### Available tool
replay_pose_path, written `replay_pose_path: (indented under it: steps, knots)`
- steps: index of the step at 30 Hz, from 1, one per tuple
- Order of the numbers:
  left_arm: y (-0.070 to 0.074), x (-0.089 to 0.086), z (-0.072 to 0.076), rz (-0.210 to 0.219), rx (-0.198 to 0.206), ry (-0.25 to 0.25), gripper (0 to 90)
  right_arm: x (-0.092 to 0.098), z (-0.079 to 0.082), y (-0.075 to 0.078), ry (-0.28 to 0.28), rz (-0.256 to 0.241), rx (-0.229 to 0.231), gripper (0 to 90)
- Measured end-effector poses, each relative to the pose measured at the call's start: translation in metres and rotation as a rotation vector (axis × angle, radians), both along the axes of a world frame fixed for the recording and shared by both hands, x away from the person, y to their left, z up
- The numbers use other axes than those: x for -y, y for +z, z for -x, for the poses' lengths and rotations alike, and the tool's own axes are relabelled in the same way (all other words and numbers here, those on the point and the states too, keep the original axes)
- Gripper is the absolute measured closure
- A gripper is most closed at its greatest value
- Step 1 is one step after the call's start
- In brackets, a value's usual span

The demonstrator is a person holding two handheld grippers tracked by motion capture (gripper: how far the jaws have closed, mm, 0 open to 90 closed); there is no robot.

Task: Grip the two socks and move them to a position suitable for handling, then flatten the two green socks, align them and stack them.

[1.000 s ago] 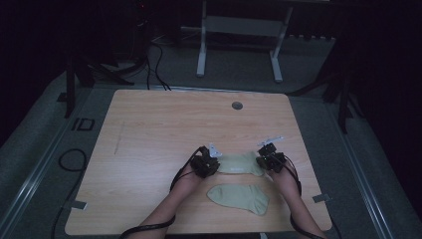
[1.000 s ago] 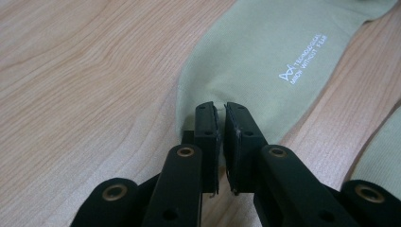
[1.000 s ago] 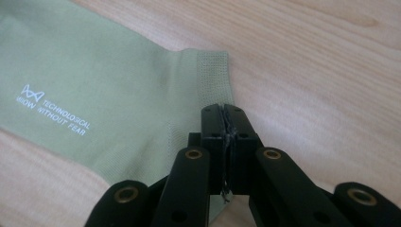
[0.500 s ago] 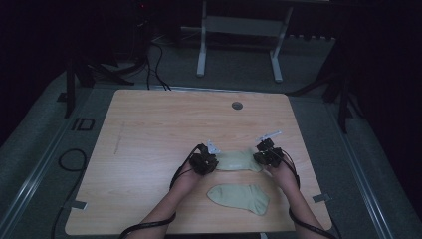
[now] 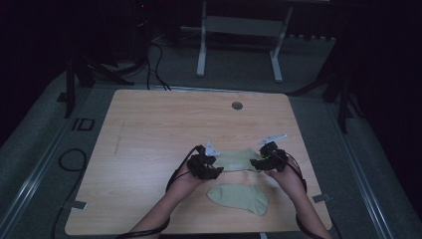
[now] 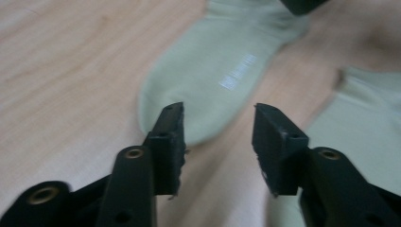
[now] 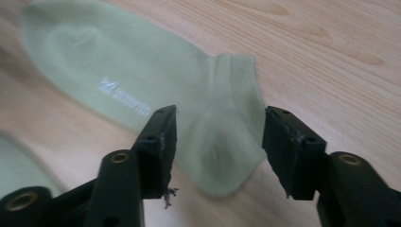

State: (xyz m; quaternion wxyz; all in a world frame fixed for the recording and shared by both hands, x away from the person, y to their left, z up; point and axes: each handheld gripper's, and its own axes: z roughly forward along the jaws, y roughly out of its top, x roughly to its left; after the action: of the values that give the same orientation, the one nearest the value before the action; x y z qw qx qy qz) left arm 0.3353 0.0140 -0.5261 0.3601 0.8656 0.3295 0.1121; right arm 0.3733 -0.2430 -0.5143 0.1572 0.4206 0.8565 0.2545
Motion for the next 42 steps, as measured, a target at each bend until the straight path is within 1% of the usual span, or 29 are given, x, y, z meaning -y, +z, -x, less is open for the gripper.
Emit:
replay_pose_path:
  steps: [2,3,4,5,6,7,8,9,11,12,13,14,16,17,19,22,23,24,26,29,30,32,33,34,36,38,40,41,42]
  knots:
    - [0.002,-0.003,0.013,-0.009,0.001,-0.012,47.4,0.004,0.008,0.005,-0.006,-0.014,0.013,40.9]
    - [0.002,-0.003,0.013,-0.009,0.001,-0.012,46.0,0.004,0.008,0.005,-0.006,-0.014,0.013,40.9]
    - [0.002,-0.005,0.022,-0.014,0.006,-0.021,44.7,0.008,0.019,0.010,-0.009,-0.031,0.022,40.5]
    - [0.002,-0.005,0.022,-0.014,0.006,-0.021,44.6,0.010,0.024,0.012,-0.004,-0.039,0.025,42.1]
    - [0.002,-0.007,0.031,-0.013,0.006,-0.032,43.5,0.012,0.030,0.012,0.000,-0.052,0.001,40.3]
    - [0.002,-0.007,0.031,-0.013,0.006,-0.032,43.2,0.012,0.030,0.012,0.000,-0.052,0.001,40.3]
    - [0.001,-0.008,0.038,-0.007,-0.003,-0.042,43.3,0.016,0.045,0.013,-0.004,-0.071,0.011,41.4]
    - [0.000,-0.008,0.042,-0.008,-0.008,-0.050,43.3,0.017,0.051,0.012,-0.004,-0.072,0.015,41.5]
    - [-0.004,-0.008,0.047,-0.016,-0.018,-0.054,43.4,0.020,0.064,0.009,-0.003,-0.083,0.006,42.7]
    - [-0.004,-0.008,0.047,-0.016,-0.018,-0.054,43.5,0.020,0.064,0.009,-0.003,-0.083,0.006,42.7]
    - [-0.006,-0.007,0.048,-0.021,-0.022,-0.051,44.4,0.022,0.076,0.004,0.005,-0.073,-0.005,42.8]
    - [-0.010,-0.008,0.050,-0.022,-0.033,-0.046,45.2,0.024,0.082,0.001,-0.009,-0.082,-0.011,44.2]
    - [-0.015,-0.009,0.051,-0.027,-0.050,-0.037,46.6,0.025,0.087,-0.001,-0.014,-0.095,-0.019,45.1]
    - [-0.018,-0.009,0.052,-0.032,-0.055,-0.034,48.4,0.026,0.096,-0.008,-0.014,-0.077,-0.026,45.8]
    - [-0.023,-0.009,0.055,-0.049,-0.061,-0.026,49.9,0.029,0.104,-0.012,-0.017,-0.077,-0.027,49.7]
    - [-0.024,-0.010,0.055,-0.054,-0.066,-0.028,53.0,0.031,0.107,-0.015,-0.029,-0.065,-0.030,51.1]
    - [-0.028,-0.011,0.059,-0.068,-0.074,-0.035,58.7,0.031,0.110,-0.019,-0.030,-0.055,-0.035,55.2]
    - [-0.029,-0.011,0.059,-0.079,-0.079,-0.043,61.6,0.031,0.112,-0.021,-0.025,-0.041,-0.038,55.2]
    - [-0.030,-0.010,0.060,-0.084,-0.083,-0.048,63.6,0.028,0.113,-0.026,-0.011,-0.003,-0.049,55.2]
    - [-0.030,-0.009,0.059,-0.092,-0.082,-0.043,66.7,0.026,0.114,-0.032,-0.001,0.020,-0.062,57.3]
    - [-0.030,-0.009,0.059,-0.096,-0.082,-0.043,69.2,0.026,0.114,-0.032,-0.001,0.012,-0.063,61.7]
    - [-0.030,-0.008,0.060,-0.090,-0.086,-0.056,74.6,0.026,0.114,-0.031,0.003,0.007,-0.068,67.7]
    - [-0.030,-0.008,0.061,-0.083,-0.094,-0.060,77.8,0.026,0.114,-0.031,0.008,0.005,-0.070,73.7]
    - [-0.030,-0.008,0.061,-0.083,-0.094,-0.060,82.7,0.026,0.114,-0.031,0.008,0.005,-0.070,73.7]
    - [-0.031,-0.007,0.063,-0.076,-0.090,-0.061,85.8,0.024,0.115,-0.032,0.028,0.001,-0.071,81.6]
    - [-0.029,-0.008,0.066,-0.050,-0.076,-0.048,87.0,0.020,0.115,-0.030,0.035,0.025,-0.069,83.0]
    - [-0.027,-0.009,0.068,-0.045,-0.068,-0.048,87.3,0.019,0.115,-0.029,0.038,0.022,-0.069,83.1]
    - [-0.020,-0.011,0.069,-0.023,-0.063,-0.049,87.3,0.019,0.115,-0.025,0.041,0.017,-0.061,83.2]
    - [-0.017,-0.012,0.069,-0.018,-0.057,-0.049,87.4,0.019,0.115,-0.021,0.039,0.010,-0.054,83.1]
